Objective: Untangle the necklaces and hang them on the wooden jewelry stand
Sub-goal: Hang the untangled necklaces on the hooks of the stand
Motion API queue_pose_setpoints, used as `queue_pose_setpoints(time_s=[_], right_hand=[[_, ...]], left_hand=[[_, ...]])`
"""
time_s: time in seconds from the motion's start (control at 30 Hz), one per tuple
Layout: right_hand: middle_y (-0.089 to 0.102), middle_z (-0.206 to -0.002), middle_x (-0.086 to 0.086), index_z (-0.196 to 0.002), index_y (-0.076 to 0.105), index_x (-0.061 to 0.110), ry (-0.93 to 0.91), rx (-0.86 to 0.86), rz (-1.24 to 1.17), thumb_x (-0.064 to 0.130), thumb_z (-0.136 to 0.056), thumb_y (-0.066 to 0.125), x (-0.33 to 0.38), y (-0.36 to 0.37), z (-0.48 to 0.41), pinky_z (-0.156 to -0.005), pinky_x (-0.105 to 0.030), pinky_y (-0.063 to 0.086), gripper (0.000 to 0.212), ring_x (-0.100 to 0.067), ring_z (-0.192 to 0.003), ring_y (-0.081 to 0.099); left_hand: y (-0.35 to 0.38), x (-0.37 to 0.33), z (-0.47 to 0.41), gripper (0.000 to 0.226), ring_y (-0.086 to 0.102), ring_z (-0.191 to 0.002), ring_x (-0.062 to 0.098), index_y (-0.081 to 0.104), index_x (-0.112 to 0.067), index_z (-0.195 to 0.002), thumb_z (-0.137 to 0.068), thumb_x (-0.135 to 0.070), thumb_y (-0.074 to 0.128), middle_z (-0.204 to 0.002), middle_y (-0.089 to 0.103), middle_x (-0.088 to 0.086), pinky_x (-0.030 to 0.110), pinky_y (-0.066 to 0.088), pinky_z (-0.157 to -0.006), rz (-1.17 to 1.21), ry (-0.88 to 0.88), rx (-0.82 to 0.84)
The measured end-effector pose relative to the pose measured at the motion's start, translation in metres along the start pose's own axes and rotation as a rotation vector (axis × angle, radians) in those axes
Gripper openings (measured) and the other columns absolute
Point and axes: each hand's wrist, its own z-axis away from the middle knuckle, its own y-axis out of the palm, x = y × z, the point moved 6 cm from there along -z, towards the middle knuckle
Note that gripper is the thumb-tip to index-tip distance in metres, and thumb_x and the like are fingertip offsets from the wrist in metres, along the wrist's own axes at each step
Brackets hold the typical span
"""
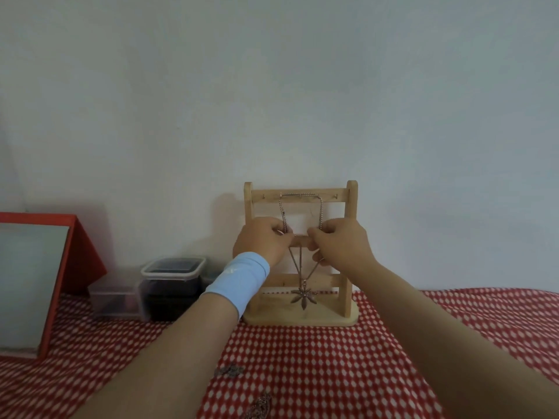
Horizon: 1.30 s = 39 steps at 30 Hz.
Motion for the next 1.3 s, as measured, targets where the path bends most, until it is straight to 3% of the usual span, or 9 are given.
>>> queue_pose_setpoints(time_s=[0.13,0.27,0.37,0.53,0.63,0.87,0.97,1.1,1.3], right_hand=[[0.076,-0.069,-0.001,-0.079,0.075,0.009,0.043,0.024,0.016,0.021,-0.096,0.066,-0.009,0.009,0.005,-0.062,-0.036,0.064,0.023,-0.018,-0.058,0.074],[0.077,-0.073,-0.004,-0.087,0.075,0.009,0.090,0.046,0.033,0.030,-0.100,0.062,-0.021,0.020,0.008,-0.051,-0.028,0.059,0.029,-0.021,-0.058,0.074],[0.077,-0.077,-0.004,-0.093,0.072,0.009,0.075,0.055,0.033,0.030,-0.103,0.056,-0.023,0.024,0.007,-0.047,-0.026,0.054,0.028,-0.021,-0.060,0.074],[0.076,-0.076,-0.001,-0.094,0.071,0.011,-0.017,-0.028,0.041,0.028,-0.105,0.052,-0.026,0.022,0.010,-0.060,-0.036,0.062,0.028,-0.017,-0.056,0.072],[0.075,-0.076,-0.002,-0.094,0.069,0.009,-0.041,-0.087,0.003,0.026,-0.106,0.048,-0.024,0.018,0.013,-0.048,-0.027,0.056,0.029,-0.019,-0.049,0.069],[0.074,-0.074,0.001,-0.106,0.068,0.018,-0.047,-0.044,-0.065,0.031,-0.106,0.050,-0.030,0.023,0.019,-0.052,-0.036,0.060,0.022,-0.021,-0.050,0.069],[0.074,-0.077,0.003,-0.103,0.072,0.017,-0.077,-0.039,0.061,0.033,-0.104,0.053,-0.028,0.027,0.012,-0.060,-0.039,0.062,0.024,-0.017,-0.053,0.070],[0.072,-0.073,0.002,-0.082,0.069,0.018,-0.070,-0.101,0.197,0.038,-0.103,0.053,-0.031,0.032,0.007,-0.063,-0.043,0.062,0.034,-0.019,-0.059,0.069],[0.072,-0.074,0.003,-0.090,0.074,0.025,-0.059,-0.104,0.296,0.050,-0.103,0.042,-0.028,0.030,0.007,-0.067,-0.037,0.059,0.043,-0.018,-0.068,0.068]], left_hand=[[0.009,0.005,-0.001,0.026,0.052,-0.057,0.019,0.057,-0.019,-0.059,-0.082,-0.031,0.062,-0.061,0.057,-0.001,0.027,0.045,-0.058,-0.077,-0.056,0.068],[0.012,0.005,0.001,0.027,0.057,-0.056,0.024,0.053,-0.019,-0.057,-0.080,-0.030,0.062,-0.061,0.059,0.002,0.034,0.056,-0.064,-0.096,-0.074,0.121],[0.012,0.003,-0.001,0.018,0.056,-0.054,0.022,0.057,-0.017,-0.064,-0.078,-0.027,0.061,-0.067,0.061,0.004,0.031,0.053,-0.061,-0.141,-0.068,0.181],[0.007,0.007,0.004,0.017,0.054,-0.042,0.016,0.066,-0.015,-0.086,-0.092,-0.023,0.053,-0.070,0.065,0.000,0.024,0.045,-0.045,0.167,-0.057,0.143],[0.010,0.007,0.007,0.022,0.058,-0.043,0.015,0.062,-0.014,-0.088,-0.098,-0.026,0.048,-0.076,0.067,0.001,0.027,0.049,-0.051,0.140,0.012,0.102],[0.015,0.007,0.012,0.029,0.052,-0.041,0.015,0.060,-0.014,-0.078,-0.098,-0.031,0.048,-0.069,0.068,0.003,0.029,0.051,-0.053,0.078,0.035,0.135],[0.015,0.010,0.007,0.031,0.058,-0.045,0.014,0.061,-0.017,-0.073,-0.094,-0.038,0.054,-0.062,0.070,-0.002,0.031,0.055,-0.060,-0.042,0.032,0.106],[0.019,0.011,0.004,0.026,0.066,-0.065,0.017,0.055,-0.024,-0.073,-0.091,-0.042,0.051,-0.064,0.068,-0.004,0.037,0.057,-0.069,-0.202,0.051,0.025],[0.022,0.013,0.005,0.021,0.065,-0.071,0.017,0.057,-0.031,-0.077,-0.087,-0.049,0.055,-0.069,0.067,-0.010,0.039,0.058,-0.070,-0.071,0.059,-0.033]])
